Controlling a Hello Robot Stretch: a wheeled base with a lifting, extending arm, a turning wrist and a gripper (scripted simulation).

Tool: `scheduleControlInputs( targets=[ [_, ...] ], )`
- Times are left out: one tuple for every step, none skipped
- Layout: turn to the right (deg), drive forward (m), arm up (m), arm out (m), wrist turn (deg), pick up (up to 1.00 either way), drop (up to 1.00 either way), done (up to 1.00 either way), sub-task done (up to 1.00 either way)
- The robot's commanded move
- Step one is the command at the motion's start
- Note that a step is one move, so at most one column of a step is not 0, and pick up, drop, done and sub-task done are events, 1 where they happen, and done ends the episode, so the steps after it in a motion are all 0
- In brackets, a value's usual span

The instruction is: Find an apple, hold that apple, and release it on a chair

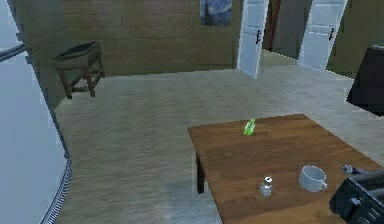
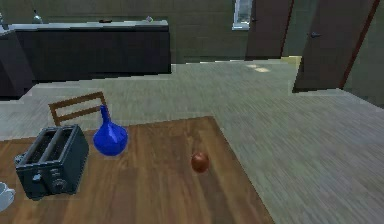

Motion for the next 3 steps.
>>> scheduleControlInputs(
  targets=[
    [0.0, 0.0, 0.5, 0.0, 0.0, 0.0, 0.0, 0.0, 0.0],
    [0.0, 0.0, 0.28, 0.0, 0.0, 0.0, 0.0, 0.0, 0.0],
    [0.0, 0.0, 0.0, 0.44, 0.0, 0.0, 0.0, 0.0, 0.0]
  ],
)
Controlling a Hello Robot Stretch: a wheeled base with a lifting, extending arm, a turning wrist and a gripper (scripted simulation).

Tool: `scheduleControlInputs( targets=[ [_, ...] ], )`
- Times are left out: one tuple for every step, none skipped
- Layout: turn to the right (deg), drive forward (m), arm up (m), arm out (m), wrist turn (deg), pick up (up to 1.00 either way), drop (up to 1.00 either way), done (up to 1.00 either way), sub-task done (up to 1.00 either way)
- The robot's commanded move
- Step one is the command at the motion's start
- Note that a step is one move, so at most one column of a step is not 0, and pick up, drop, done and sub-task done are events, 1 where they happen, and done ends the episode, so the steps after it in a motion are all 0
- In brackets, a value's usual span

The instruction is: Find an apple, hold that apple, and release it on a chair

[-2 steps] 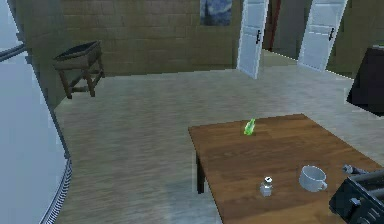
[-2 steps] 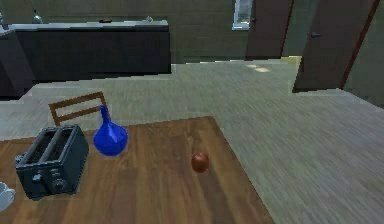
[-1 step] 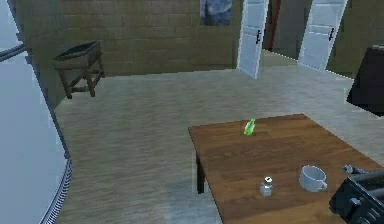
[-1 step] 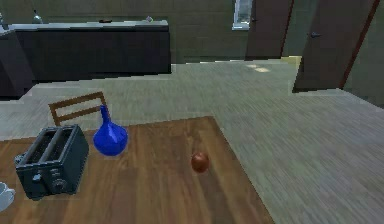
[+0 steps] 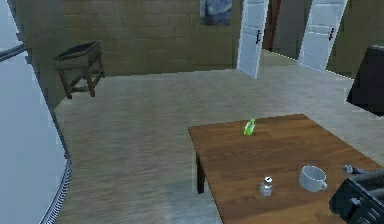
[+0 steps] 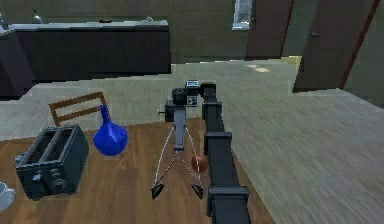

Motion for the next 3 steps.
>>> scheduleControlInputs(
  targets=[
    [0.0, 0.0, 0.0, 0.0, 45.0, 0.0, 0.0, 0.0, 0.0],
    [0.0, 0.0, 0.0, 0.0, 45.0, 0.0, 0.0, 0.0, 0.0],
    [0.0, 0.0, 0.0, 0.0, 45.0, 0.0, 0.0, 0.0, 0.0]
  ],
)
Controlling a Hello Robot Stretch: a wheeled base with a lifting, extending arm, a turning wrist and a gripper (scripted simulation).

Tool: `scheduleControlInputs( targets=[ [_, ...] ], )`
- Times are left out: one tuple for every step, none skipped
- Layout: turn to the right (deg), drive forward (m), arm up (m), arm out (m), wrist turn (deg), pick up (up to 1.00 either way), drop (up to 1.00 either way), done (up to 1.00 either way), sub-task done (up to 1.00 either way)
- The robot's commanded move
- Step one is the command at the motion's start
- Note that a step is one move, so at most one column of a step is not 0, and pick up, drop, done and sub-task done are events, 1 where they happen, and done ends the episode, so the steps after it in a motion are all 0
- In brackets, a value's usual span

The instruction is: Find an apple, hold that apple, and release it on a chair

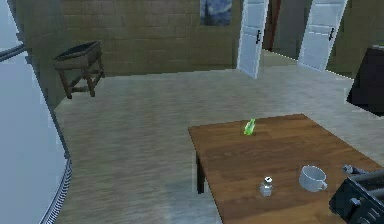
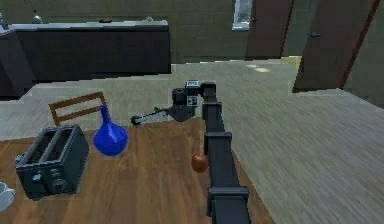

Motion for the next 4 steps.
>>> scheduleControlInputs(
  targets=[
    [0.0, 0.0, 0.0, 0.0, 45.0, 0.0, 0.0, 0.0, 0.0],
    [0.0, 0.0, 0.0, 0.0, 18.0, 0.0, 0.0, 0.0, 0.0],
    [0.0, 0.0, -0.3, 0.0, 0.0, 0.0, 0.0, 0.0, 0.0],
    [0.0, 0.0, 0.0, 0.0, 0.0, 1.0, 0.0, 0.0, 0.0]
  ],
)
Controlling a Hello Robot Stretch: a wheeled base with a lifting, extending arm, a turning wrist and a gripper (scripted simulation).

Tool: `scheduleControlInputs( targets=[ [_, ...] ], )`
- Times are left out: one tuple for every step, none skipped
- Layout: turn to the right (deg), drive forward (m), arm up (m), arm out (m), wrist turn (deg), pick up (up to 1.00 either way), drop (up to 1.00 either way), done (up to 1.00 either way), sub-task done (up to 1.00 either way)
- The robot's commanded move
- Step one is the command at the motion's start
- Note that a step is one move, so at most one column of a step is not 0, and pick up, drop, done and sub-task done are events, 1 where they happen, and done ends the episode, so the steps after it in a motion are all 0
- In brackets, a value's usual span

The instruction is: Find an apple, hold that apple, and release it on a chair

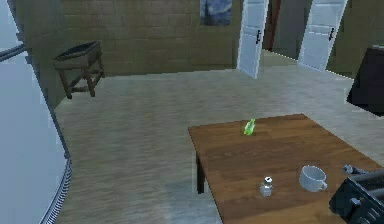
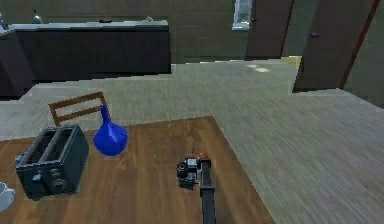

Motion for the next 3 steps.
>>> scheduleControlInputs(
  targets=[
    [0.0, 0.0, 0.1, 0.0, 0.0, 0.0, 0.0, 0.0, 0.0],
    [0.0, 0.0, 0.3, 0.0, 0.0, 0.0, 0.0, 0.0, 0.0],
    [0.0, 0.0, 0.0, 0.0, -45.0, 0.0, 0.0, 0.0, 0.0]
  ],
)
